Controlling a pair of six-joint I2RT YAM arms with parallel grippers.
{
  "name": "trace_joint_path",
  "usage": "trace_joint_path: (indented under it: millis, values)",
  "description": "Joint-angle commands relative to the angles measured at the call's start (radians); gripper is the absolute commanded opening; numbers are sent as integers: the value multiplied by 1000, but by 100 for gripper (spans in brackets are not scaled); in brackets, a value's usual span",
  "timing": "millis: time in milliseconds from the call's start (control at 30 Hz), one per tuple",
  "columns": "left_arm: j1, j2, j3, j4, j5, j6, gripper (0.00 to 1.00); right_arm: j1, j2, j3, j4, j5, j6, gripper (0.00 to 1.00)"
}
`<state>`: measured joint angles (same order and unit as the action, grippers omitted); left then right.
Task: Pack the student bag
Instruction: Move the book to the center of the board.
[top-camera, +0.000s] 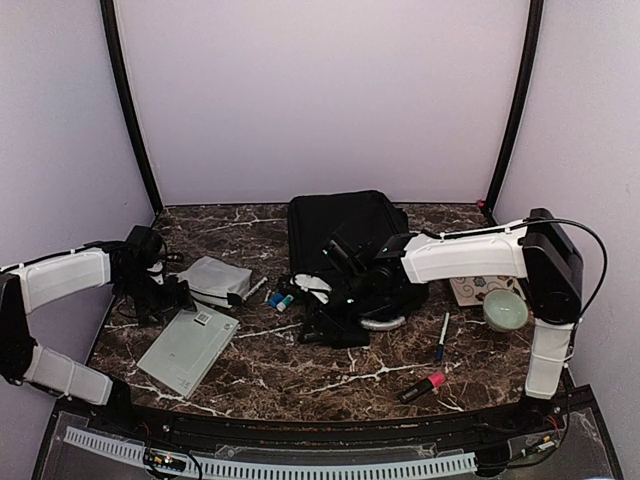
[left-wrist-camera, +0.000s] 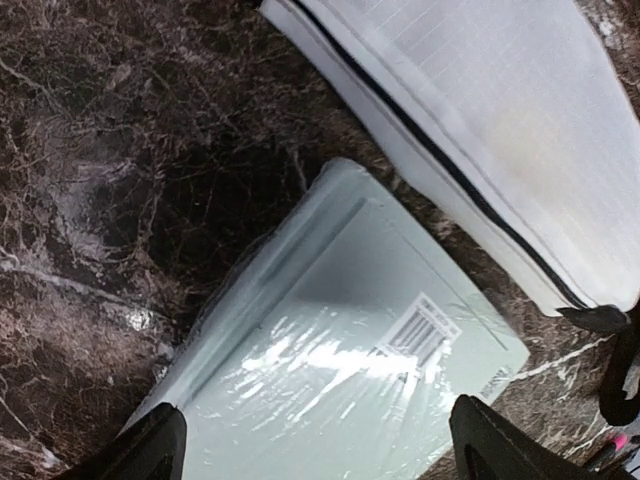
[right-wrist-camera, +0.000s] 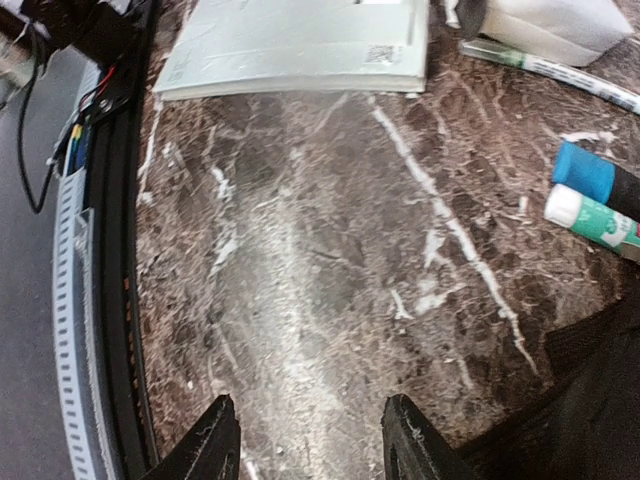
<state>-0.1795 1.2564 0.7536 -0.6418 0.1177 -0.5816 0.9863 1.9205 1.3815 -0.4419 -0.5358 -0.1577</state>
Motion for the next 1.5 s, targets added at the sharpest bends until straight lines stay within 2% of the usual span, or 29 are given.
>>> trace_joint_path:
  millis: [0, 100, 300, 633, 800, 933, 1167, 1267, 1467]
  values:
    - [59, 73, 37, -88, -47, 105, 95, 12, -7, -19, 188, 160, 134, 50]
    - [91, 98, 31, -84, -19, 131, 95, 17, 36, 29, 192, 116, 191, 50]
    - [76, 159, -24, -45, 214, 183, 88, 41, 115, 134, 108, 57, 190, 50]
    - [-103, 124, -75, -14, 322, 69, 85, 41, 214, 205, -75, 9, 106, 51]
    - [-228, 109, -96, 78, 392, -3, 84, 36, 266, 206, -112, -12, 110, 52]
    - [-332, 148, -105, 168, 434, -38, 84, 18, 285, 207, -116, -51, 134, 58]
    - [-445, 212, -123, 312, 416, -132, 83, -46, 301, 175, -64, -162, 230, 69]
    - [-480, 198, -141, 387, 379, -191, 83, -52, 316, 174, -63, -186, 243, 69]
    - [-528, 148, -200, 641, 318, -310, 84, -57, 334, 199, -67, -283, 223, 66]
